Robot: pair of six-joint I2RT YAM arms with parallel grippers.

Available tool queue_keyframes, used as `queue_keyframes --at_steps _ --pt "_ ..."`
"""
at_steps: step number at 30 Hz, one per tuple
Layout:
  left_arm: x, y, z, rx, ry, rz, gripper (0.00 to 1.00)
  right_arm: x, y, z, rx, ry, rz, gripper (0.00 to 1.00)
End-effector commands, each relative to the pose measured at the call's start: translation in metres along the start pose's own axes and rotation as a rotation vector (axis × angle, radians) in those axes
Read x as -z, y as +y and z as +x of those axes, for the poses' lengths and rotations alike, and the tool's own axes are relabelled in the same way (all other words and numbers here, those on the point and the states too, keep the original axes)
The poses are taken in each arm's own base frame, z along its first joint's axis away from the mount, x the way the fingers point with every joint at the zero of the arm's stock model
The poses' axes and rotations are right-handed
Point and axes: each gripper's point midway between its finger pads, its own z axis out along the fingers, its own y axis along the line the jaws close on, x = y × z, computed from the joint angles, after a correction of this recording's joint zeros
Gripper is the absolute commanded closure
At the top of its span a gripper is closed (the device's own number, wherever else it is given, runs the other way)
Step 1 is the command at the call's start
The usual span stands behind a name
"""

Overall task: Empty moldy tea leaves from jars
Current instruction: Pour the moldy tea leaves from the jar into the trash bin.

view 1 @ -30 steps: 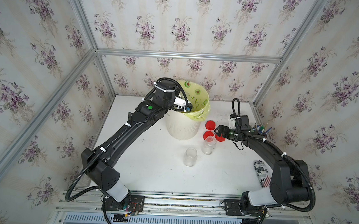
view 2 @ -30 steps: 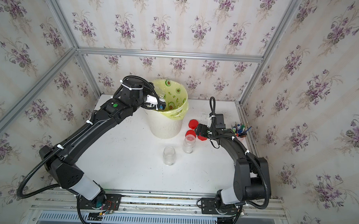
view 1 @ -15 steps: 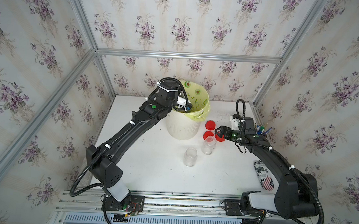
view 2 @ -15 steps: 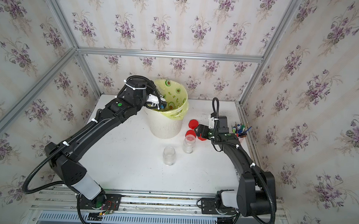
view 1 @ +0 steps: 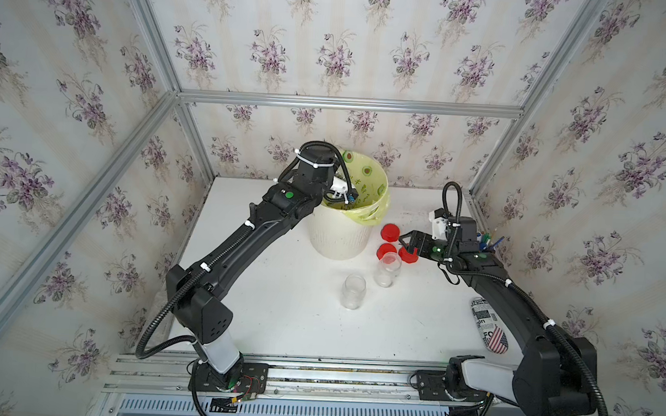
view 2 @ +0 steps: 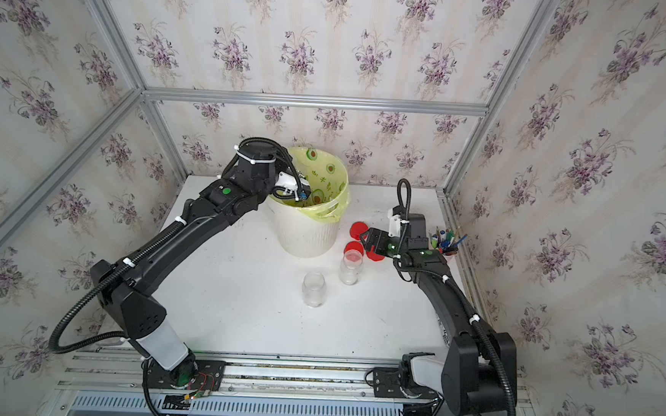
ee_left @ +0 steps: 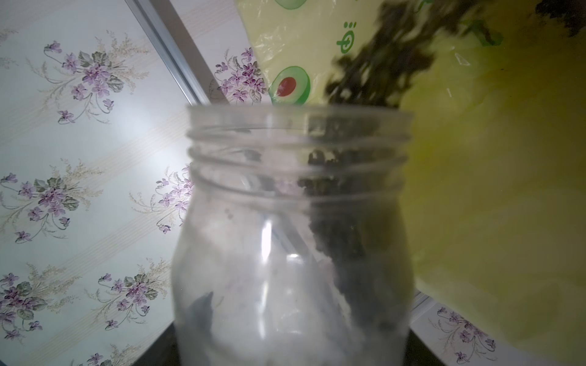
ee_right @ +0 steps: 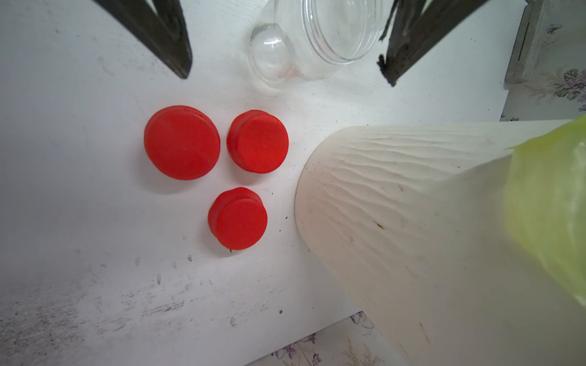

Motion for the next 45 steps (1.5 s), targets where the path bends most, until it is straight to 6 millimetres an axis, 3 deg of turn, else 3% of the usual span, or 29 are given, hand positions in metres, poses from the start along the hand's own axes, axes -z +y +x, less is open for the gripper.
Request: queue_keyframes --at_steps 1,5,10,15,19,24,28,33,38,42,45 --pt "0.004 0.011 0.002 -0.041 -0.004 -0.04 0.31 0.005 0.007 -0.005 -0.002 -0.021 -0.025 0.08" --pt "-0.001 -0.006 -0.001 -0.068 0.006 0.0 0.31 0.008 0.011 -0.004 -0.009 -0.03 -0.047 0.08" --pt "0.006 0.013 0.004 -0.044 0.004 -0.045 0.3 0.015 0.019 -0.002 -0.012 -0.038 -0.087 0.08" --pt "-0.004 -0.007 -0.001 -0.054 0.007 0.004 0.3 0.015 0.017 0.003 -0.012 -0.031 -0.086 0.08" --pt "-0.001 0.012 0.003 -0.032 0.007 -0.037 0.3 0.016 0.019 0.005 -0.012 -0.023 -0.096 0.08" --pt "-0.008 -0.003 -0.002 -0.051 0.006 -0.003 0.29 0.02 0.02 0.004 -0.008 -0.037 -0.099 0.08" --pt "-0.003 0.009 0.001 -0.044 0.01 -0.029 0.29 0.021 0.023 0.003 -0.003 -0.037 -0.108 0.08" --pt "-0.005 -0.002 -0.004 -0.064 -0.007 -0.008 0.29 0.022 0.024 0.0 -0.002 -0.044 -0.11 0.08" --pt "0.001 0.013 0.0 -0.061 -0.004 -0.042 0.29 0.024 0.027 -0.003 -0.001 -0.048 -0.121 0.08" --pt "-0.005 -0.005 -0.007 -0.07 -0.016 -0.004 0.29 0.024 0.029 -0.003 -0.001 -0.053 -0.13 0.08" --pt "-0.006 -0.001 -0.006 -0.076 -0.011 -0.009 0.29 0.023 0.029 -0.002 -0.004 -0.045 -0.136 0.08"
